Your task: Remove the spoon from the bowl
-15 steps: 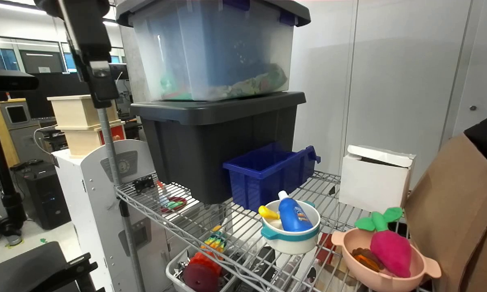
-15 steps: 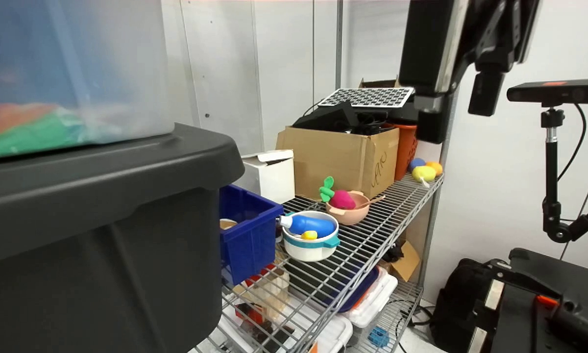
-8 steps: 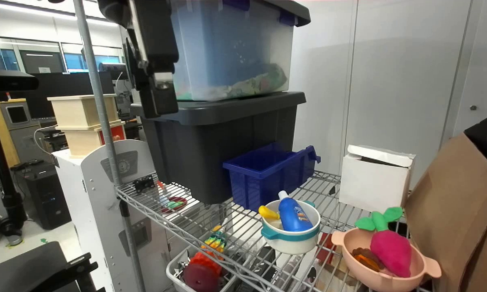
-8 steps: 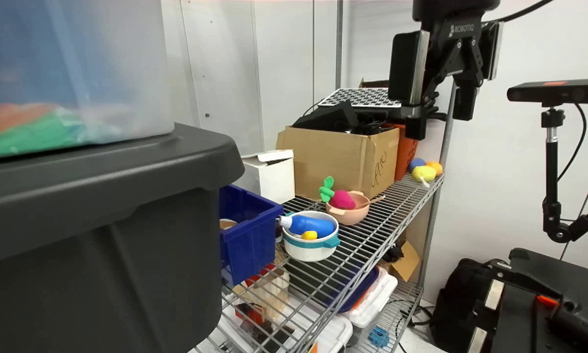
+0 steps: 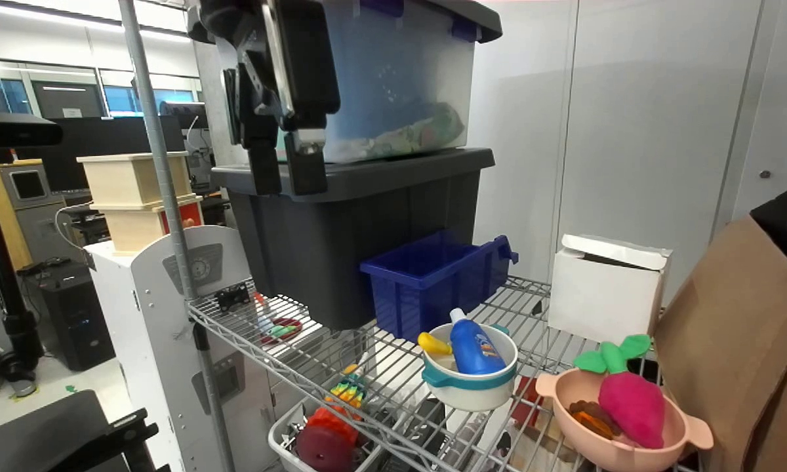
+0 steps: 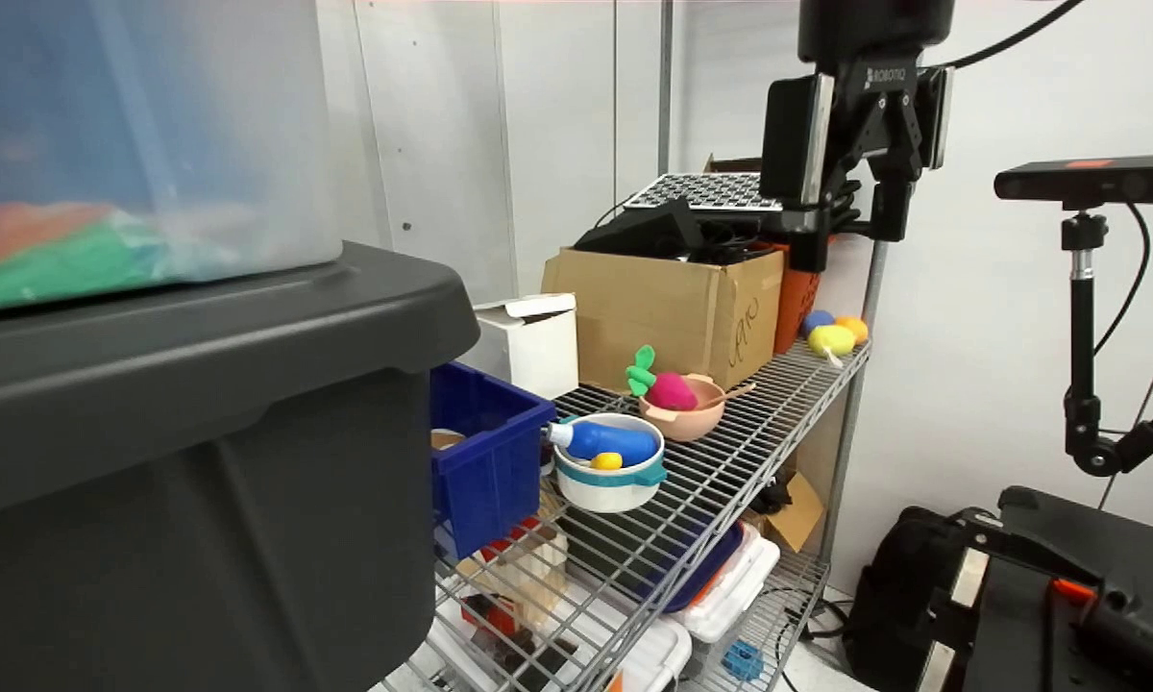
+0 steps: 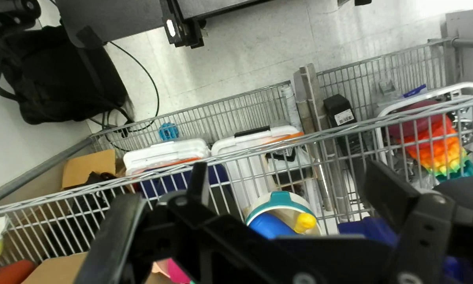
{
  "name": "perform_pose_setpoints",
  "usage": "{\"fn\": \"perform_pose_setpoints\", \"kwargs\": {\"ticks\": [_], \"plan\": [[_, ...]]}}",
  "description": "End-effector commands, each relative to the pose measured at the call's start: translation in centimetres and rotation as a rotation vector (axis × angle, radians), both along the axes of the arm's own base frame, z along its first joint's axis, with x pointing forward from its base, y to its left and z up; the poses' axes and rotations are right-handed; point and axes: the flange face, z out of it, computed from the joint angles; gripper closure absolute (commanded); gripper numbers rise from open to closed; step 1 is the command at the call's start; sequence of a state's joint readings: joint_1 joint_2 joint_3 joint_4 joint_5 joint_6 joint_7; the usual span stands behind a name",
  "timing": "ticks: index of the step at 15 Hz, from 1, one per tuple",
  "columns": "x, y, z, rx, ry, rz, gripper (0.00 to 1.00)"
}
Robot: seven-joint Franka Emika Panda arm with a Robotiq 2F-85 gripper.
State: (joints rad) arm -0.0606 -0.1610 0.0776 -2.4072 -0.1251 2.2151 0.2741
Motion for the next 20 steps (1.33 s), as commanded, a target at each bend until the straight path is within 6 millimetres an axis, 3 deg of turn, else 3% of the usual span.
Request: {"fn": "perform_pose_setpoints", "kwargs": {"ticks": [1,4,13,17,20], "plan": [[1.0,0.1,-0.9,0.044,0.038,0.092,0.00],[1.0,0.3,-1.9,0.051,0.058,0.173,0.00],[0.9,0.7,-2.8,0.035,0.066,0.165,0.00],[3.1,0.9,-5.9,0.056,0.080,0.192,0.00],[5.2,0.4,-9.6,0.069,0.098,0.202,0.00]]}}
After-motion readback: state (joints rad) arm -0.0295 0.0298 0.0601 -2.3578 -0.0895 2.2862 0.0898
